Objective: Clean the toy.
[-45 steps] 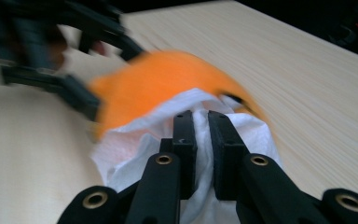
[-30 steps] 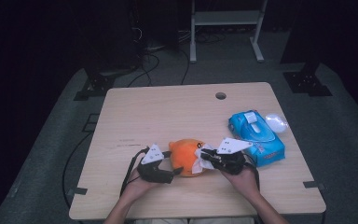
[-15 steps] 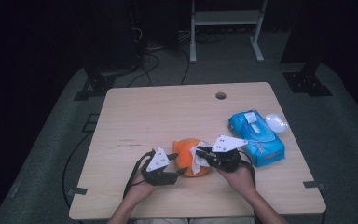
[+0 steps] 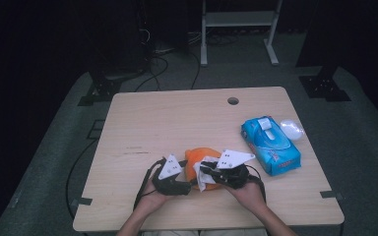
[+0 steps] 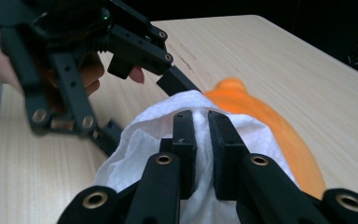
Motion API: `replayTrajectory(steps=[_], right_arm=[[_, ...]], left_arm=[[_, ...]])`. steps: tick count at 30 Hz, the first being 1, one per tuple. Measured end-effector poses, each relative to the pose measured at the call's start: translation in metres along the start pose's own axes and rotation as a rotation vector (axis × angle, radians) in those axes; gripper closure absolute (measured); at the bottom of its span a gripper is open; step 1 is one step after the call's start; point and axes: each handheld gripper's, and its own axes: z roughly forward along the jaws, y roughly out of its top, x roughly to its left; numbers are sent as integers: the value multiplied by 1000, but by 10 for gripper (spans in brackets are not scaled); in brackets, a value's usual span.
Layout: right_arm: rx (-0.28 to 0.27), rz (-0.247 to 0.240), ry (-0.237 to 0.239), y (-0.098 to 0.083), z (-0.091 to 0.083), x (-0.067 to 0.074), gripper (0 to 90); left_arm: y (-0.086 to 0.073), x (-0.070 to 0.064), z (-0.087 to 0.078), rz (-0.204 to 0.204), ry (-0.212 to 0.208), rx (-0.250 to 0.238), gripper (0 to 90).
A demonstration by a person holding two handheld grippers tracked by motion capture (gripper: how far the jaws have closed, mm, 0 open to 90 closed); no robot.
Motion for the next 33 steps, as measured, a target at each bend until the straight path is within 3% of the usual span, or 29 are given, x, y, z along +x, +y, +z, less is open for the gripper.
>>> replayTrajectory(steps=[2,7,8,9,12,14,17,20,22,24,26,28,30,32,33], right_arm=[[0,-5,-6,2,-1,-4,813],[-20,59,-55,-5,-15,-26,812],[-12,82,-50,-12,-19,-31,812],[-12,82,-50,-12,-19,-31,812],[0,84,-35,-16,-19,-31,813],[1,76,-31,-14,-18,-29,813],[-6,65,-28,-11,-17,-22,812],[-34,29,24,-1,-13,-7,812],[-15,-36,28,9,-6,8,812],[-15,-44,22,10,-5,7,812],[-28,24,2,4,-10,-9,812],[-32,37,-8,1,-12,-14,812],[-23,75,-38,-7,-20,-27,812],[-18,107,-31,-14,-23,-32,813],[-16,113,-19,-16,-24,-32,812]], left_arm=[[0,-2,0,10,0,-4,332],[1,-6,-1,40,-14,-12,330],[2,-6,-1,30,-13,-17,255],[2,-4,-1,17,-14,-19,255],[2,5,1,-96,-28,-20,139],[-1,6,2,-120,-44,-27,172],[1,0,1,-64,-28,-18,254],[5,-9,2,16,-15,-14,301],[6,-15,2,58,-6,-7,321],[6,-18,1,75,2,-8,326],[4,-18,0,81,-2,-7,339],[2,-18,0,90,-3,-4,339],[2,-16,0,77,-9,-3,328],[4,-12,0,12,-17,-21,210],[5,-9,0,-38,-26,-36,162]])
